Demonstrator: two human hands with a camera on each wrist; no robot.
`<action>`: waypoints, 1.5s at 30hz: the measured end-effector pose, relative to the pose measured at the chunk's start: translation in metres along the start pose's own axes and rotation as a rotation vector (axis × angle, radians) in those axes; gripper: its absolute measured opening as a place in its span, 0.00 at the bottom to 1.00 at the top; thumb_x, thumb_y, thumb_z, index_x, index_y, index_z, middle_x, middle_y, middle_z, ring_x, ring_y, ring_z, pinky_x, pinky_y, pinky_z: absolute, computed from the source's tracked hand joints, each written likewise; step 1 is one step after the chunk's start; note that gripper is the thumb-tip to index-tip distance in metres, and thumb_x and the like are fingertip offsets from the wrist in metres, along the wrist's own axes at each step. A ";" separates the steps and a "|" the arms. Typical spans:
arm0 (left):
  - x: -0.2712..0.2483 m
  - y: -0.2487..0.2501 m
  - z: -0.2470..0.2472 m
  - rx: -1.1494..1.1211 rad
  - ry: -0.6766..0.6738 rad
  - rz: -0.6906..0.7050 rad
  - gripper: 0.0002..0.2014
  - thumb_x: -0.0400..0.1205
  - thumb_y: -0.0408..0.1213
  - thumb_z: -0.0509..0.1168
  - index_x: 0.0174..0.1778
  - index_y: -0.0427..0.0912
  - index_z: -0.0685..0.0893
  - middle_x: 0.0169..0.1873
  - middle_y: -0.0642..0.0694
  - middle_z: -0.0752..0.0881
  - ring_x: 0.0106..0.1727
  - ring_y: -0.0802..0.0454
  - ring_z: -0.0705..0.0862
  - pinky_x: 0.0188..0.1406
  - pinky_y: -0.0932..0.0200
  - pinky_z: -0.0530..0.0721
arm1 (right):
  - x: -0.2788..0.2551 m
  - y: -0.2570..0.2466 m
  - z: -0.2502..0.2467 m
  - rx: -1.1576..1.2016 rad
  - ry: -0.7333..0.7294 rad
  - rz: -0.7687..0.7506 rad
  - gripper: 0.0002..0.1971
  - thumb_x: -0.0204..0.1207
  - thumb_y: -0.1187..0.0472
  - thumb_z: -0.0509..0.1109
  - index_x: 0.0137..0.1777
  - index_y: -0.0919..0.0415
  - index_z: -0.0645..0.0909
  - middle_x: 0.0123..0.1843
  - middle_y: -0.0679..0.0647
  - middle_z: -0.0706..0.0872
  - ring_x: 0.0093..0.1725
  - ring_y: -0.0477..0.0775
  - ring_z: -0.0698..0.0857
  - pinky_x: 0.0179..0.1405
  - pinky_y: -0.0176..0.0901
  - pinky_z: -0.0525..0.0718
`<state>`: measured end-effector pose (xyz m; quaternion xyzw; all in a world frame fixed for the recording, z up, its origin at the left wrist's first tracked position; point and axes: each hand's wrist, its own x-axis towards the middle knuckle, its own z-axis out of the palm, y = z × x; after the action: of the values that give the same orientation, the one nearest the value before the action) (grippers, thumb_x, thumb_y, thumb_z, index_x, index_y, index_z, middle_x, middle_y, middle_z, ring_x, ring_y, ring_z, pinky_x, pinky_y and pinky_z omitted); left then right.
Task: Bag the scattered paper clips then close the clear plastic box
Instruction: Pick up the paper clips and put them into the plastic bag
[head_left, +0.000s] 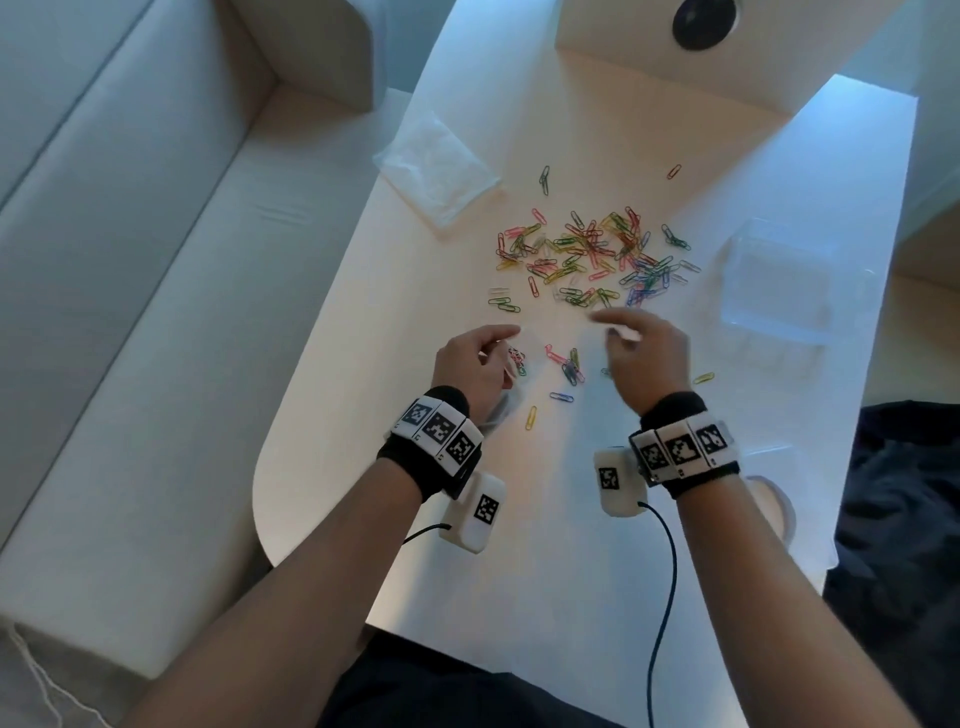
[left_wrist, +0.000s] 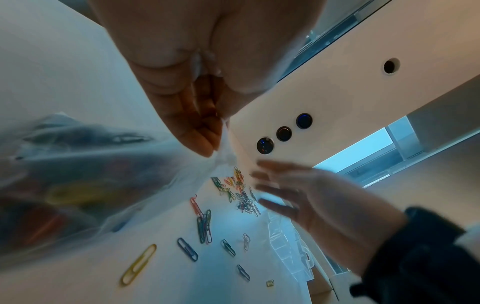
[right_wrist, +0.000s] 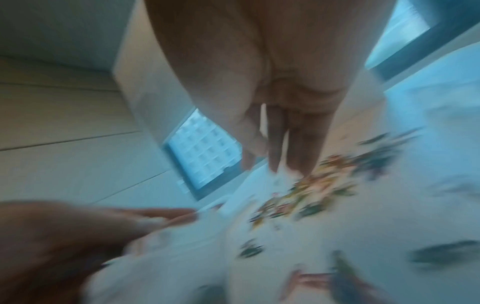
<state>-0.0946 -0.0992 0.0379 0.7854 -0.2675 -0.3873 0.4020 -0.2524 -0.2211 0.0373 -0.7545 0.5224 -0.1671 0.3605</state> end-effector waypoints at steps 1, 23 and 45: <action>0.000 -0.002 -0.001 -0.020 -0.009 -0.010 0.14 0.86 0.35 0.60 0.60 0.51 0.88 0.54 0.48 0.89 0.51 0.52 0.88 0.52 0.72 0.84 | 0.002 0.022 -0.004 -0.096 0.079 0.116 0.17 0.80 0.62 0.67 0.68 0.57 0.82 0.72 0.60 0.80 0.72 0.58 0.77 0.73 0.39 0.71; -0.017 -0.026 -0.023 -0.105 0.026 -0.059 0.14 0.85 0.33 0.61 0.58 0.53 0.89 0.55 0.47 0.90 0.53 0.47 0.89 0.57 0.47 0.89 | -0.050 0.054 0.085 -0.787 -0.327 -0.485 0.25 0.78 0.71 0.55 0.76 0.72 0.69 0.74 0.72 0.73 0.72 0.74 0.73 0.71 0.63 0.75; -0.025 -0.018 -0.006 -0.131 0.049 -0.162 0.09 0.83 0.33 0.65 0.51 0.40 0.91 0.43 0.43 0.92 0.33 0.52 0.92 0.42 0.57 0.92 | -0.028 -0.006 0.025 1.214 -0.314 0.556 0.06 0.75 0.77 0.68 0.50 0.78 0.83 0.47 0.64 0.89 0.48 0.56 0.90 0.52 0.41 0.89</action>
<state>-0.1014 -0.0685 0.0348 0.7857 -0.1674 -0.4159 0.4264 -0.2439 -0.1854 0.0277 -0.2718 0.4519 -0.2204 0.8206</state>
